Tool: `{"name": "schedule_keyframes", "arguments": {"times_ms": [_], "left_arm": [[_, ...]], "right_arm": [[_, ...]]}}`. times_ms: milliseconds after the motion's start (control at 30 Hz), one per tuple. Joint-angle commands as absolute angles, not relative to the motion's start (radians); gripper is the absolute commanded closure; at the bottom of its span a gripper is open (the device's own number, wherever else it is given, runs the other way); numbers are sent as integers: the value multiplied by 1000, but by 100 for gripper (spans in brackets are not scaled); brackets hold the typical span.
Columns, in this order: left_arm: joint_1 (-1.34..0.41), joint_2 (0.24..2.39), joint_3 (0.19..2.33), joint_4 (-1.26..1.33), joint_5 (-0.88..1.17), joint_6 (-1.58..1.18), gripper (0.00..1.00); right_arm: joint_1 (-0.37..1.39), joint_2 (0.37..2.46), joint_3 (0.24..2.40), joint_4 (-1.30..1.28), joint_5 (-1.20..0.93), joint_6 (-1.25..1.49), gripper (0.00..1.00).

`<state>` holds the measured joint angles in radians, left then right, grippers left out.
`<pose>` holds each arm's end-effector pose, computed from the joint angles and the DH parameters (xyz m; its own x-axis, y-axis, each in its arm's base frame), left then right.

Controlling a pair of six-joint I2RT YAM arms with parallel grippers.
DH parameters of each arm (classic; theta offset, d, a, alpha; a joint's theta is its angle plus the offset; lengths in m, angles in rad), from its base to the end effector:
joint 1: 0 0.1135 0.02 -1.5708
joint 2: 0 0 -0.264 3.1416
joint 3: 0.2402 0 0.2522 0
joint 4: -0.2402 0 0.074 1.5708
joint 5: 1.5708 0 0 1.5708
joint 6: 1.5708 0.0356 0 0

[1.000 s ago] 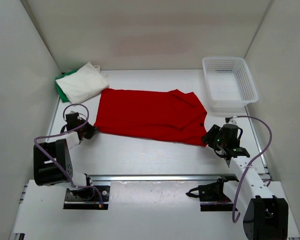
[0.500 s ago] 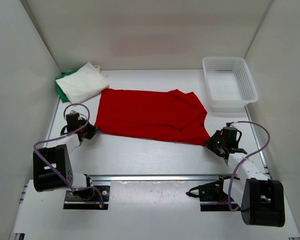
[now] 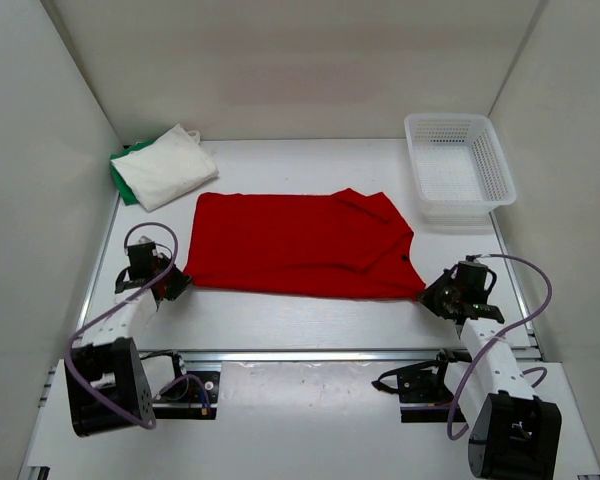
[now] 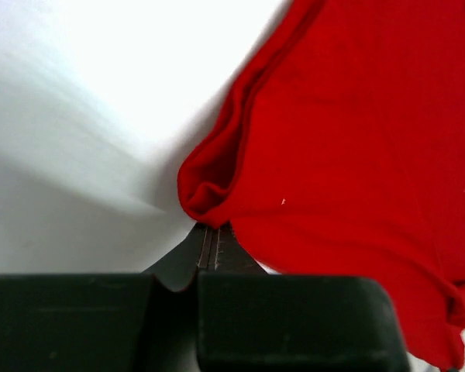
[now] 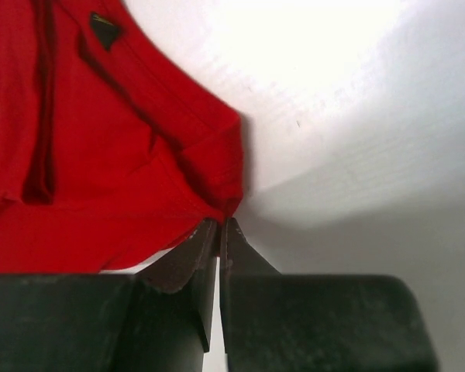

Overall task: Fold and stack the t-shirts
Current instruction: Fold the flattened tshirt in 1/3 of the way

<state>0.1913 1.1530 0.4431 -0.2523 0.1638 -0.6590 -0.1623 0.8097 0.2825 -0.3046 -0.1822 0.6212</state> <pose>0.1976 0.0324 0.1511 -0.5780 -0.7273 -0.3701 -0.5692 0.6843 -0.4559 0.1523 -0.0184 0.1527 -0.5708 0.6735 -0.4698 0.4558 0.7357 0.5009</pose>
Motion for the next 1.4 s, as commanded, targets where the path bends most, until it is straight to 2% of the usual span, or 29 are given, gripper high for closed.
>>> {"name": "schedule_keyframes", "arguments": {"times_ms": [0, 33, 67, 100, 133, 167, 200, 233, 267, 333, 367, 433, 467, 500, 533, 567, 600, 633, 700, 733, 800, 900, 1000, 1367], "left_arm": [[181, 1054, 433, -404, 81, -571, 100], [181, 1027, 419, -443, 89, -572, 100], [178, 1010, 398, -451, 109, -577, 100], [167, 984, 379, -453, 123, -589, 96], [149, 977, 383, -460, 142, -598, 82], [164, 980, 388, -466, 168, -606, 63], [179, 974, 397, -469, 193, -598, 39], [201, 973, 422, -479, 175, -592, 30], [199, 971, 440, -500, 151, -577, 15], [178, 966, 503, -524, 108, -560, 1], [164, 963, 543, -535, 95, -558, 1], [152, 959, 603, -523, 103, -546, 1], [129, 962, 618, -490, 115, -543, 1], [120, 968, 620, -477, 150, -535, 1], [88, 971, 623, -439, 191, -528, 1], [40, 988, 621, -383, 205, -529, 18], [-50, 999, 615, -344, 186, -541, 41], [-102, 1017, 621, -324, 161, -552, 48], [-294, 1058, 643, -278, 54, -572, 74], [-326, 1084, 650, -269, 32, -577, 78], [-383, 1140, 649, -201, 63, -598, 80], [-361, 1209, 589, -79, 171, -641, 78], [-370, 1247, 535, -12, 193, -670, 79], [-342, 1216, 417, 67, 203, -669, 80]], "right_arm": [[-154, 808, 319, -397, -195, 627, 100], [-140, 808, 322, -425, -195, 635, 100], [-134, 802, 333, -448, -199, 635, 97], [-124, 787, 345, -452, -207, 640, 91], [-126, 779, 351, -463, -210, 634, 74], [-126, 770, 363, -478, -201, 623, 60], [-121, 762, 400, -485, -196, 615, 53], [-115, 770, 437, -497, -186, 586, 50], [-117, 764, 457, -512, -172, 571, 46], [-83, 773, 549, -526, -141, 502, 45], [-69, 784, 572, -522, -144, 494, 46], [-7, 843, 618, -485, -159, 459, 57], [56, 859, 620, -447, -172, 472, 71], [84, 897, 612, -387, -176, 483, 90], [147, 944, 594, -358, -184, 503, 100], [194, 966, 594, -310, -176, 515, 100], [237, 1013, 583, -252, -166, 518, 100], [253, 1061, 571, -227, -173, 517, 99], [271, 1133, 591, -163, -189, 519, 100], [276, 1173, 591, -150, -187, 515, 99], [270, 1207, 584, -105, -192, 520, 100], [275, 1270, 577, -69, -199, 520, 100], [281, 1341, 584, -38, -218, 515, 100], [310, 1443, 627, -6, -239, 532, 100]]}}
